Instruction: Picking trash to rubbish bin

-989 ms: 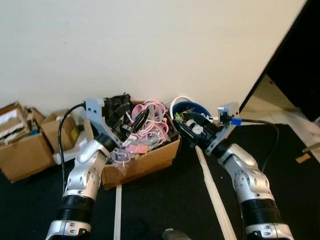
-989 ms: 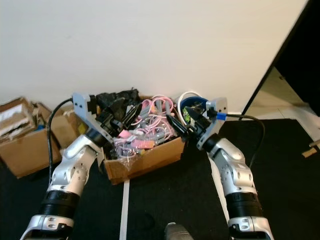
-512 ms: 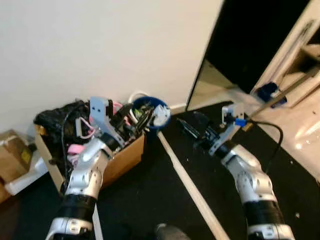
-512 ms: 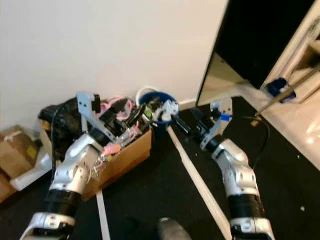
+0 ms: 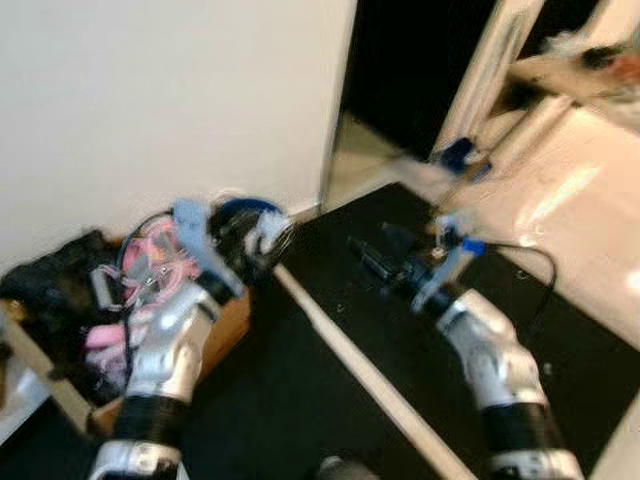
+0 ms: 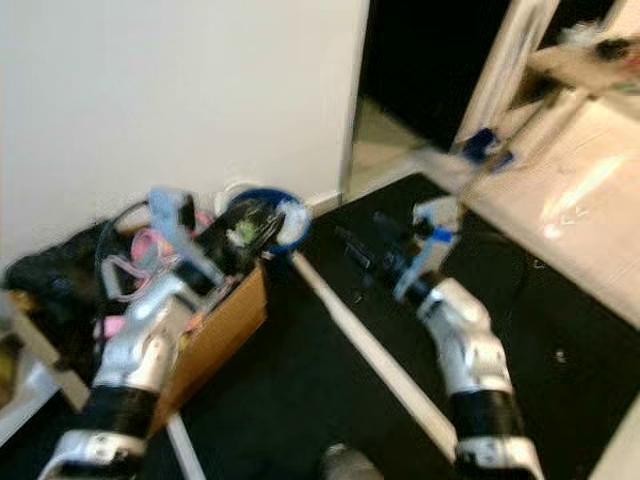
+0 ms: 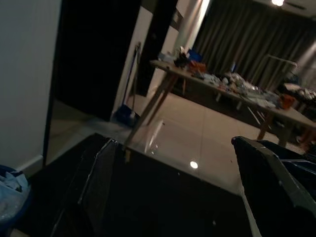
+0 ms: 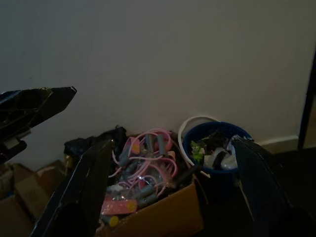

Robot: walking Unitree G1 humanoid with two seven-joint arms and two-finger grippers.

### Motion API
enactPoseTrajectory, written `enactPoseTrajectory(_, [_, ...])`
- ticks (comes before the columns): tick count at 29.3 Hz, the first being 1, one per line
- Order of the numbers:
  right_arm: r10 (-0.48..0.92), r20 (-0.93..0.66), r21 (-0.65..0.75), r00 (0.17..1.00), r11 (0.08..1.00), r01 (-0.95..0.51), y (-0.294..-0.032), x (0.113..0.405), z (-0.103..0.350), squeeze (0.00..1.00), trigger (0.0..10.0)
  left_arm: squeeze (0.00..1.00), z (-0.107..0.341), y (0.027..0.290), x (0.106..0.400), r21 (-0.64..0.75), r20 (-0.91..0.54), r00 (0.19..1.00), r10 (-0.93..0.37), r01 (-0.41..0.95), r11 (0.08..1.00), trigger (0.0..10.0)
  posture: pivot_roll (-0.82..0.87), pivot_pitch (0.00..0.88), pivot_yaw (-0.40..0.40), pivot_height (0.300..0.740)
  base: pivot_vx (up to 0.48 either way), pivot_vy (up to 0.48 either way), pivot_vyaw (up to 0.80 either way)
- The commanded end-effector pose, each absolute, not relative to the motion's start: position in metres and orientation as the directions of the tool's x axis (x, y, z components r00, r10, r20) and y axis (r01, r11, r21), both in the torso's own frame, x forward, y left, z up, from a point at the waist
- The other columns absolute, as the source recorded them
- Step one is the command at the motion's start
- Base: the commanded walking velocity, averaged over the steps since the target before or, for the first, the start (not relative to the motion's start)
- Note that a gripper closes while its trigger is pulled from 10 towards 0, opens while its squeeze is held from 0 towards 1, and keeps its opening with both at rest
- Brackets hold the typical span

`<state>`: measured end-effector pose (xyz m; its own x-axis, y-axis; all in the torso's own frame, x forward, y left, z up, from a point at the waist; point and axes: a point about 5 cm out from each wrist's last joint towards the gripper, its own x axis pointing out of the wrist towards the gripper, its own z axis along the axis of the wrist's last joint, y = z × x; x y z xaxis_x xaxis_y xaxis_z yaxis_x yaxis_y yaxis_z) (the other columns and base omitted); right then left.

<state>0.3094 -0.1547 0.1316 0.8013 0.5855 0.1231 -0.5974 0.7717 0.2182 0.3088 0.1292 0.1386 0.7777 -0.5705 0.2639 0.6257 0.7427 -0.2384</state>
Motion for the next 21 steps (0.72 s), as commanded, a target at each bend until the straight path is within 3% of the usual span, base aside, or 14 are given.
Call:
enactPoseTrajectory(1, [0.582,0.106,0.209,0.807,0.78,-0.59,-0.1577,0.3083,0.1288,0.0,10.0,0.0,0.1379,0.1274,0.3079,-0.231,0.254,0.773,-0.582,0.633,0.739,10.0,-0.06,0.0,-0.003,0.74,0.0,0.0,-0.8])
enactPoseTrajectory(21, [0.582,0.106,0.209,0.806,0.78,-0.59,-0.1559,0.309,0.1282,0.0,10.0,0.0,0.1364,0.1296,0.3087,-0.234,0.243,0.781,-0.576,0.623,0.746,10.0,-0.07,0.0,0.005,0.74,0.0,0.0,-0.8])
